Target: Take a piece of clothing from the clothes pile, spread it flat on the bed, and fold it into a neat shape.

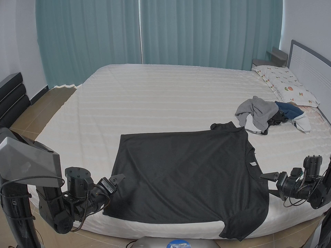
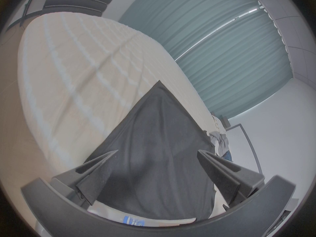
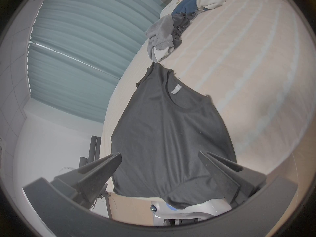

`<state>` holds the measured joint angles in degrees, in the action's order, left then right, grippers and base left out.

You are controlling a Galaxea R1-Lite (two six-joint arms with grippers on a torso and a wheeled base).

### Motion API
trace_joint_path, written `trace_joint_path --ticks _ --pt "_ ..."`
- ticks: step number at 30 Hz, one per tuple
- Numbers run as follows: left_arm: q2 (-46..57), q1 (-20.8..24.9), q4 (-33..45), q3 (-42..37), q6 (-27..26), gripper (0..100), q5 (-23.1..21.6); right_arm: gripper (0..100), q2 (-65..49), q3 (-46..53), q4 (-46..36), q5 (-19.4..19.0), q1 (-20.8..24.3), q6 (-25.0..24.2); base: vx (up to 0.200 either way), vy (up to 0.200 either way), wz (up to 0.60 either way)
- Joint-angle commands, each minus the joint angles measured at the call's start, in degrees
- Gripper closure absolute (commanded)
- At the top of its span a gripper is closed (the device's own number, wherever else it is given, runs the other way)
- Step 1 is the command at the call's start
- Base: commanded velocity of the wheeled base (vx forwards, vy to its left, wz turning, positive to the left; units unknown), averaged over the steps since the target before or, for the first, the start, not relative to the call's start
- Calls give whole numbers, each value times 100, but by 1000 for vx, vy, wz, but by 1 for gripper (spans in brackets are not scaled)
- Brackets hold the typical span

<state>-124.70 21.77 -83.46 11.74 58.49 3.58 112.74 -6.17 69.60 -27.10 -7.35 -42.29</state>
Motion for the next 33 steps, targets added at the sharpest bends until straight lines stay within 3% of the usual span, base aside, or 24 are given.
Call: trace_joint_path --ticks 1,5,14,18,23,29,33 --pt "-266 73 -162 -286 40 0 -104 0 345 221 221 -129 -47 -16 0 0 0" --pt "-564 73 -654 -374 31 0 -130 0 653 371 564 -129 -56 19 0 0 0" --pt "-687 -24 -654 -75 31 0 -323 0 1576 617 1724 -120 -284 -25 0 0 0" --pt "-740 -288 -654 -190 40 0 -314 0 1857 617 2014 -146 -276 -16 0 0 0" --pt "-731 -296 -654 -154 66 0 -306 0 1901 529 2032 -243 -267 -25 0 0 0" --pt "-705 -314 -654 -330 303 0 -314 0 1954 459 2032 -331 -249 -43 -200 0 0" --pt "-705 -305 -654 -277 312 0 -332 0 1919 467 2032 -331 -249 -192 0 0 0"
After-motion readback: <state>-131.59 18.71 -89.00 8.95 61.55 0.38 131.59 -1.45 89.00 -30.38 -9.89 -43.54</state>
